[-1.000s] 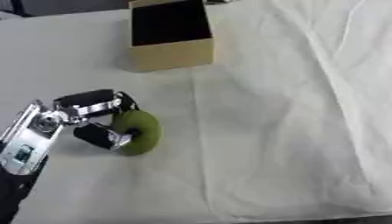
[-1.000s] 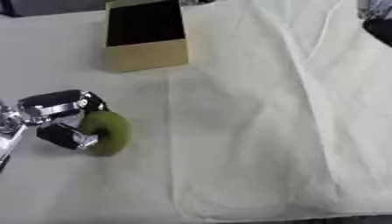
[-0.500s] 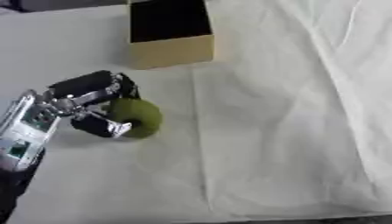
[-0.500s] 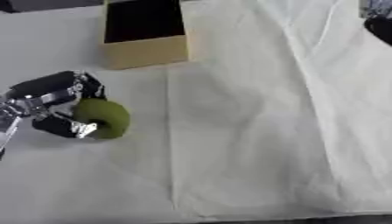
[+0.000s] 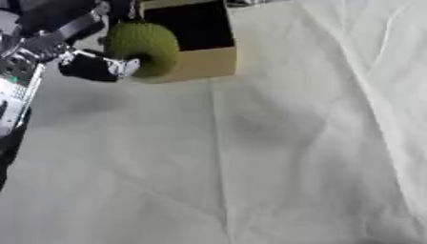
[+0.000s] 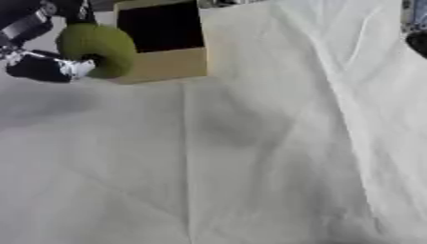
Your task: Pick up objects on the table and place them in the box.
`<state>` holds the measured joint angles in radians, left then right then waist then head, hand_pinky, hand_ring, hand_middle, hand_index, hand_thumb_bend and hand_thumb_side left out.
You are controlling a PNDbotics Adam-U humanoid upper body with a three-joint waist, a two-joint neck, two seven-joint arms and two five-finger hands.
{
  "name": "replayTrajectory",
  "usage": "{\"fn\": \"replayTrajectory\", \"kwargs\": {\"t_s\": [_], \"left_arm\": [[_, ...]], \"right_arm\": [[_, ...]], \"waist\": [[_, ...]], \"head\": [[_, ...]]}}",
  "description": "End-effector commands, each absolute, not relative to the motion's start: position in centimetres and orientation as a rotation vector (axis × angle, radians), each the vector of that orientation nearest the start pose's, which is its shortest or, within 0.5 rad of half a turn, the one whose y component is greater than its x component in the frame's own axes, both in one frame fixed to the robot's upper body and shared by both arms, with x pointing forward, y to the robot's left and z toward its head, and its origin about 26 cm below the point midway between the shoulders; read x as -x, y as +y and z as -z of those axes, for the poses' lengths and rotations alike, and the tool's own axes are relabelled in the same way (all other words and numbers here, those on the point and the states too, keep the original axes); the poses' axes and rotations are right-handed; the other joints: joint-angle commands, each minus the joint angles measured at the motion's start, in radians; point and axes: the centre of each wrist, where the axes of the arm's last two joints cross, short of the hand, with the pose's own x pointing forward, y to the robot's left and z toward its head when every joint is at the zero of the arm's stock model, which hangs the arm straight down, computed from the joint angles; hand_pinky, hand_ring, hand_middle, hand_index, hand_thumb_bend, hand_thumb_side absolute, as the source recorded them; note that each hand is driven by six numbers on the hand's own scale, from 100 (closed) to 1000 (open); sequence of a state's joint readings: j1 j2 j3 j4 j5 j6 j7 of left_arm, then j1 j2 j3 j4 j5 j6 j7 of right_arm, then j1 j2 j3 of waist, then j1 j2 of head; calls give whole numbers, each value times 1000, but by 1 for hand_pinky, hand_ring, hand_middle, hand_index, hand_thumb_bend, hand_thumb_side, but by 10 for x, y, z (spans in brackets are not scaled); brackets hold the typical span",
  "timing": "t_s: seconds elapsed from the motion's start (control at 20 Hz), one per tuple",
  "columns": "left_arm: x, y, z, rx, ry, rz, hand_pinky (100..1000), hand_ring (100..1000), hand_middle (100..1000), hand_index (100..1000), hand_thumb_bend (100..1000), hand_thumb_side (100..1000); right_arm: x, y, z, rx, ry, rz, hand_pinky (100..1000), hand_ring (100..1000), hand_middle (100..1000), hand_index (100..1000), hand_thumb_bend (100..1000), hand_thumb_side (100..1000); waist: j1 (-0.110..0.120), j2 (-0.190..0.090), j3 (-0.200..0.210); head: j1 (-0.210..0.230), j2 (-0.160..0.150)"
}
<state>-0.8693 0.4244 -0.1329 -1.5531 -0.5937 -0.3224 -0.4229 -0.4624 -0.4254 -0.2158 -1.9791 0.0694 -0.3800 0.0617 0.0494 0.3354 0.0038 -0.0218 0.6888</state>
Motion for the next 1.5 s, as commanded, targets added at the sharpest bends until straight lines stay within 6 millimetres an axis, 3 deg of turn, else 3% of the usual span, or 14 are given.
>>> {"fn": "replayTrajectory", "kwargs": {"t_s": [0.05,0.6,1.0,1.5], "left_arm": [[-407,215,-314,1023,2792,-1798,362,457,446,521,100,103],[-451,203,-331,1323,2815,-1557,367,455,446,519,100,100],[-476,203,-308,1631,2765,-1532,369,454,449,519,100,100],[-488,201,-300,1771,2808,-1375,387,469,467,553,100,110]], "right_arm": [[-300,-311,-284,-555,3258,631,890,895,594,785,100,218],[-303,-301,-290,-471,3241,605,890,894,594,784,100,215],[-305,-293,-294,-405,3227,587,892,898,591,784,100,222],[-307,-283,-296,-319,3222,584,897,908,588,783,100,237]], "waist": [[-7,-15,-4],[-25,9,-41],[-39,38,-76],[-46,63,-118]], "head": [[18,-28],[73,-76],[120,-111],[156,-150]]}}
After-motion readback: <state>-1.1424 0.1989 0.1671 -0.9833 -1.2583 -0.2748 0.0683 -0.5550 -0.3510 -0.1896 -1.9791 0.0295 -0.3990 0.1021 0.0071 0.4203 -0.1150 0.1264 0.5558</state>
